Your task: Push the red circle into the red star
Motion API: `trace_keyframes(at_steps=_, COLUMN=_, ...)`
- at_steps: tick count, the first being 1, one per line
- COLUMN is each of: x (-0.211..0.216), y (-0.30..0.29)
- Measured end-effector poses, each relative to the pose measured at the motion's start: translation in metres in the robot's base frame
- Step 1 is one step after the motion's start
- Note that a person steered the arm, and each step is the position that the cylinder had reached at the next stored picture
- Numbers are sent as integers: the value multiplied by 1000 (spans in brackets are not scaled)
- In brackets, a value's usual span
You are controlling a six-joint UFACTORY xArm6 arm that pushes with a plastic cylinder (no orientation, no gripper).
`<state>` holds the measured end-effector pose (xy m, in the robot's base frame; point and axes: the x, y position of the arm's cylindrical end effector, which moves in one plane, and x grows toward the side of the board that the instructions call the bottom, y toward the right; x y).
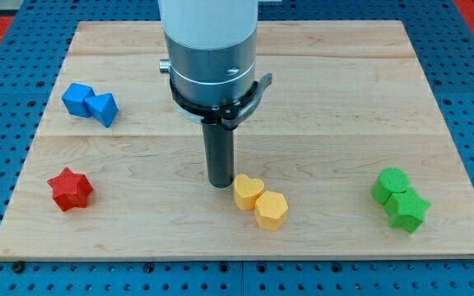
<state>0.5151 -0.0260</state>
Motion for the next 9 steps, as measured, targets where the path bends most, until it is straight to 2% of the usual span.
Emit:
trace_keyframes(at_steps=1, x=-54, y=-17)
trace_keyframes(at_steps=3, x=-205, y=86)
trace_keyframes(at_steps=4, x=-276, y=94)
trace_keyframes(at_steps=5, x=-297, y=18)
trace_keyframes(at_steps=7, x=-279, y=-40)
trace_keyframes(at_steps=8, x=-305, y=-63)
trace_keyframes(at_steps=9, x=-263, y=-76)
